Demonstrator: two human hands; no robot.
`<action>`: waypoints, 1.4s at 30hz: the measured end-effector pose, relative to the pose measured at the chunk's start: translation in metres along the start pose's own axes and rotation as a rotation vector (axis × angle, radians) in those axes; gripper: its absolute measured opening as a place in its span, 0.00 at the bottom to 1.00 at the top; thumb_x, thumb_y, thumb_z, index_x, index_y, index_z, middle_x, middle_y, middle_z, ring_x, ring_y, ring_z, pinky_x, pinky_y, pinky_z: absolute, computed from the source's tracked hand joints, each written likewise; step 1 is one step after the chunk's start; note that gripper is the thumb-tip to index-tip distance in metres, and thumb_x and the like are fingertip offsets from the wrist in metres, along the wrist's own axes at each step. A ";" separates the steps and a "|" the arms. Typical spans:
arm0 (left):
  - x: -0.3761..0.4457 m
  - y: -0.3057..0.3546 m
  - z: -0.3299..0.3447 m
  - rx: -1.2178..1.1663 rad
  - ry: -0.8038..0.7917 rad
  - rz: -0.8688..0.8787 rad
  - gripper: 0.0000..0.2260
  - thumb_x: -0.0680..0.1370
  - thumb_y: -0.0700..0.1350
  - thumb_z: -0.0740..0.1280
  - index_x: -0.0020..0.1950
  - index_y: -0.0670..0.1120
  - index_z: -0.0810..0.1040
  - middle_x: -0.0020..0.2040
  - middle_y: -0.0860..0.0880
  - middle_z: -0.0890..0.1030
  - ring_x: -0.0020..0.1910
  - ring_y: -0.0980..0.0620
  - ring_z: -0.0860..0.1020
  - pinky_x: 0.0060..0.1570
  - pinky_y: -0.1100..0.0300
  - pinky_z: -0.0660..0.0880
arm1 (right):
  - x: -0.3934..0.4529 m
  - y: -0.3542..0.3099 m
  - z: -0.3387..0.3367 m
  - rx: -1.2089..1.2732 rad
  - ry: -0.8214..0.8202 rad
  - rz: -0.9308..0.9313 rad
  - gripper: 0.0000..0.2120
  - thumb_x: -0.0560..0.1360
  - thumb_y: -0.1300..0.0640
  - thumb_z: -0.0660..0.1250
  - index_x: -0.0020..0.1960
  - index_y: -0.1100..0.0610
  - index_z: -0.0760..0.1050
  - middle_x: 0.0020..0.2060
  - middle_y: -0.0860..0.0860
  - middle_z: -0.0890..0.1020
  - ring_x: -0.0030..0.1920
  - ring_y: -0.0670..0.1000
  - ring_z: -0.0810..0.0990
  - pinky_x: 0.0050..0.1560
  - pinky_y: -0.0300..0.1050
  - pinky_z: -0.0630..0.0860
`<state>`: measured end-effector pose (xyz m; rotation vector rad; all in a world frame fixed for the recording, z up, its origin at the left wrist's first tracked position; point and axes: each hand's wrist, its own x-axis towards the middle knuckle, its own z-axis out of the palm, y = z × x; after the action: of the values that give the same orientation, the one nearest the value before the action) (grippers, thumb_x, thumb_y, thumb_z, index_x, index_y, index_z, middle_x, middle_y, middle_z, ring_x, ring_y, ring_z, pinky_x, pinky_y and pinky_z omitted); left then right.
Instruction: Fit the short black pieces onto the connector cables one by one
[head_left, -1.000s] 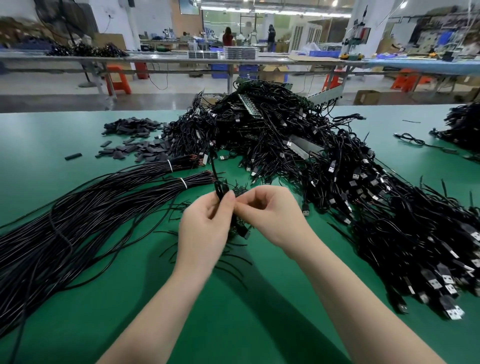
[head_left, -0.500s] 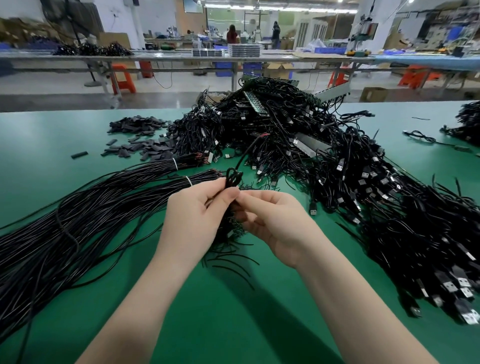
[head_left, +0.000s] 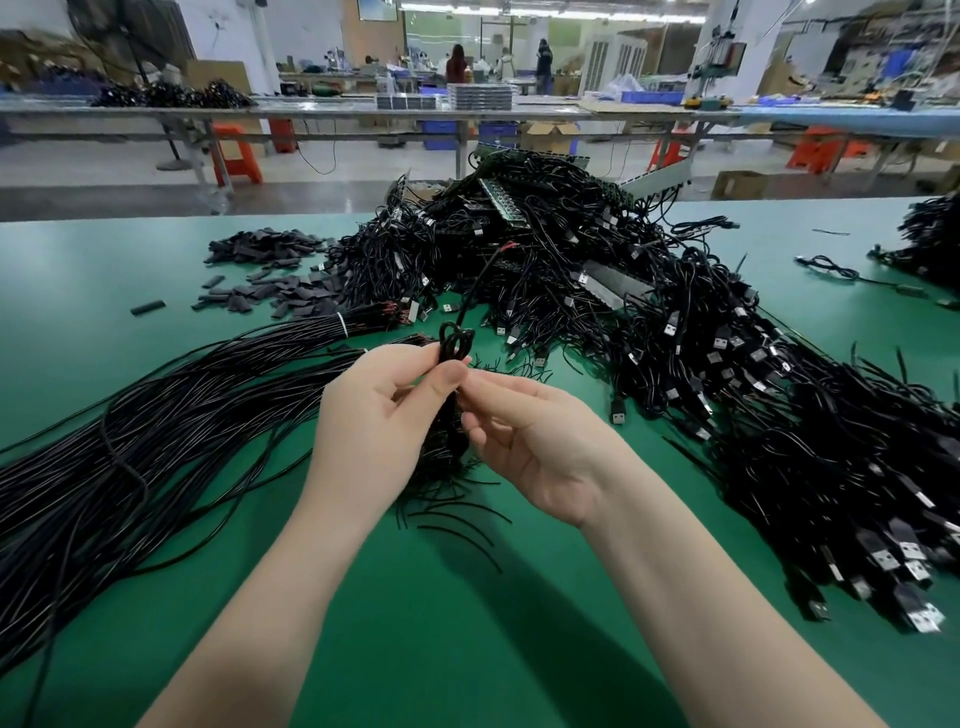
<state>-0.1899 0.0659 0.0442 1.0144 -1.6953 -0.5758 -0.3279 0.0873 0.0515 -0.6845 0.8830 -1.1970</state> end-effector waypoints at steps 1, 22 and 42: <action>-0.001 -0.001 0.001 0.008 0.008 0.000 0.07 0.78 0.45 0.68 0.53 0.46 0.84 0.47 0.54 0.83 0.46 0.63 0.78 0.46 0.74 0.69 | 0.001 0.001 -0.001 -0.059 0.021 -0.051 0.03 0.65 0.57 0.75 0.38 0.57 0.84 0.32 0.49 0.81 0.30 0.43 0.78 0.34 0.33 0.77; -0.010 -0.008 0.016 0.072 0.123 0.202 0.04 0.77 0.44 0.68 0.50 0.51 0.80 0.48 0.60 0.74 0.46 0.59 0.77 0.41 0.66 0.78 | -0.003 0.007 0.002 -0.044 0.127 -0.045 0.15 0.75 0.65 0.67 0.32 0.56 0.83 0.30 0.50 0.79 0.28 0.43 0.75 0.32 0.34 0.74; -0.003 -0.003 0.008 -0.374 -0.061 -0.300 0.04 0.74 0.49 0.72 0.42 0.51 0.85 0.38 0.51 0.85 0.30 0.53 0.82 0.29 0.64 0.76 | -0.001 0.001 -0.010 -0.741 0.198 -0.415 0.05 0.74 0.59 0.72 0.39 0.55 0.81 0.30 0.52 0.80 0.31 0.48 0.75 0.36 0.49 0.76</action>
<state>-0.1963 0.0663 0.0376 0.9871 -1.4223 -1.0850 -0.3360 0.0884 0.0455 -1.4144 1.4220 -1.3091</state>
